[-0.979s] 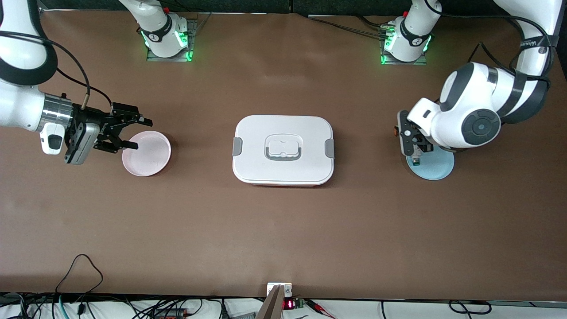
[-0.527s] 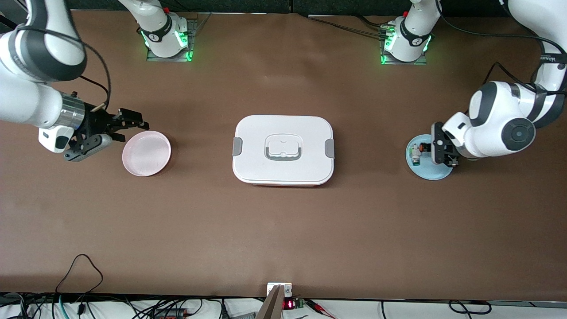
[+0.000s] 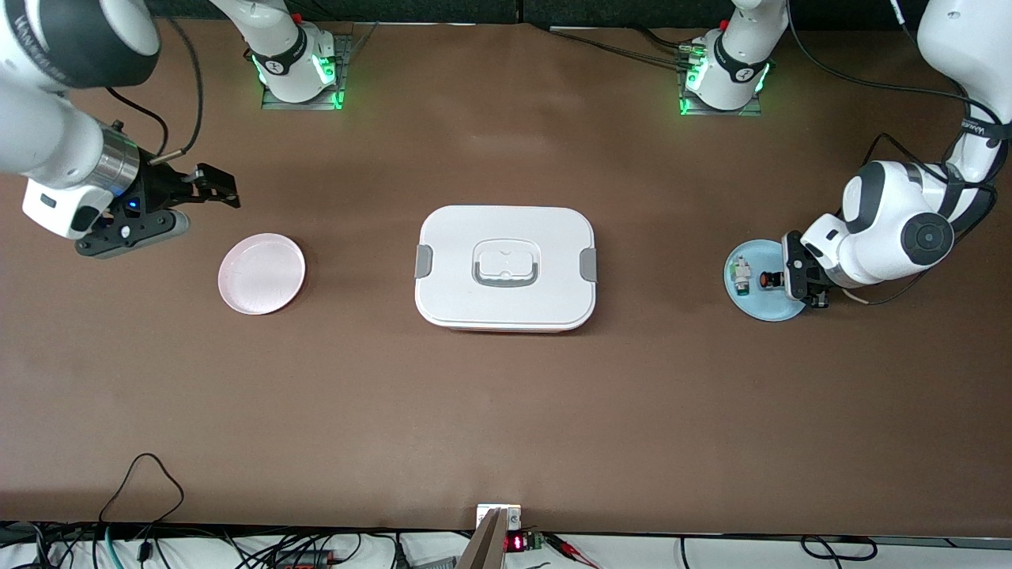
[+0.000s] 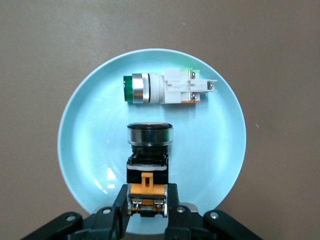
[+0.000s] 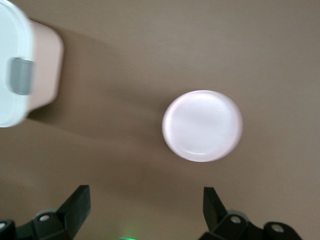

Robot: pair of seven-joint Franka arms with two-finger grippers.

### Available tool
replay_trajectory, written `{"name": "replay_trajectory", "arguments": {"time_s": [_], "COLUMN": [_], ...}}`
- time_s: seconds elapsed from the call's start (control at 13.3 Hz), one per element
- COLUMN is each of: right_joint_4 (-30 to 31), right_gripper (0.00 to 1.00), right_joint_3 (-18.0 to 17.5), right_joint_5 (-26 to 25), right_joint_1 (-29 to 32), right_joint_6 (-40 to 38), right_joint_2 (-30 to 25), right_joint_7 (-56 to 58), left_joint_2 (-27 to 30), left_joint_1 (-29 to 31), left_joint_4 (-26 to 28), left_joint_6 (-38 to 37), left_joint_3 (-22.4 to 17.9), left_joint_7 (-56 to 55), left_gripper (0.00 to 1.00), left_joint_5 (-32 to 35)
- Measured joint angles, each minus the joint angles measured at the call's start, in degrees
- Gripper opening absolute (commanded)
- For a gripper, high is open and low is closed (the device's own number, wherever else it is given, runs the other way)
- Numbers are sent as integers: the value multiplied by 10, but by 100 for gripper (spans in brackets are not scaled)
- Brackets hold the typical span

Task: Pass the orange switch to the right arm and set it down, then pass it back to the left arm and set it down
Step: 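Lower the switch onto the blue plate while the right gripper retracts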

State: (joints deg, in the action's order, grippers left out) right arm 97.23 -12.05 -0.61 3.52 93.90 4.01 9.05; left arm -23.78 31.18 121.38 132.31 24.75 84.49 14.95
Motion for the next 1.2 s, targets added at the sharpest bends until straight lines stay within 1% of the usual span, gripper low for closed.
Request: {"name": "replay_trajectory", "arguments": {"time_s": [0.08,0.15,0.23,0.3,0.38,0.53,0.6,0.68,0.83,1.05,1.13,1.2], "right_joint_4": [-7,-11,-13,-13,-15,-21,-24,-25,-25,-14,-8,-4], "right_gripper": [100,100,100,100,100,100,100,100,100,100,100,100], "right_joint_3": [3,18,46,81,127,171,185,188,184,178,175,172], "right_joint_5": [-36,-64,-77,-79,-59,8,15,5,-24,-32,-33,-34], "right_joint_1": [-7,-12,-14,-13,-11,-11,-11,-11,-16,-21,-22,-23], "right_joint_6": [0,4,20,46,60,48,35,26,16,12,12,12], "right_joint_2": [0,0,1,3,6,5,1,-6,-18,-24,-25,-25], "right_joint_7": [-7,-15,-17,-16,-15,-34,-37,-40,-50,-88,-95,-99], "left_joint_2": [-5,-9,-13,-17,-22,-25,-25,-26,-28,-31,-31,-31], "left_joint_1": [1,1,0,0,1,2,2,3,4,4,4,4], "left_joint_4": [0,1,1,1,1,1,1,1,1,1,1,1], "left_joint_6": [2,6,14,20,24,26,27,27,34,37,38,38], "left_joint_3": [0,0,1,1,1,-2,-6,-10,-16,-18,-20,-23], "left_joint_7": [0,0,0,0,0,-2,-2,-2,-2,-2,-2,-2], "left_gripper": [0,0,0,0,0,0,0,0,1,4,9,26], "left_joint_5": [0,0,0,0,0,0,0,0,0,0,2,7]}}
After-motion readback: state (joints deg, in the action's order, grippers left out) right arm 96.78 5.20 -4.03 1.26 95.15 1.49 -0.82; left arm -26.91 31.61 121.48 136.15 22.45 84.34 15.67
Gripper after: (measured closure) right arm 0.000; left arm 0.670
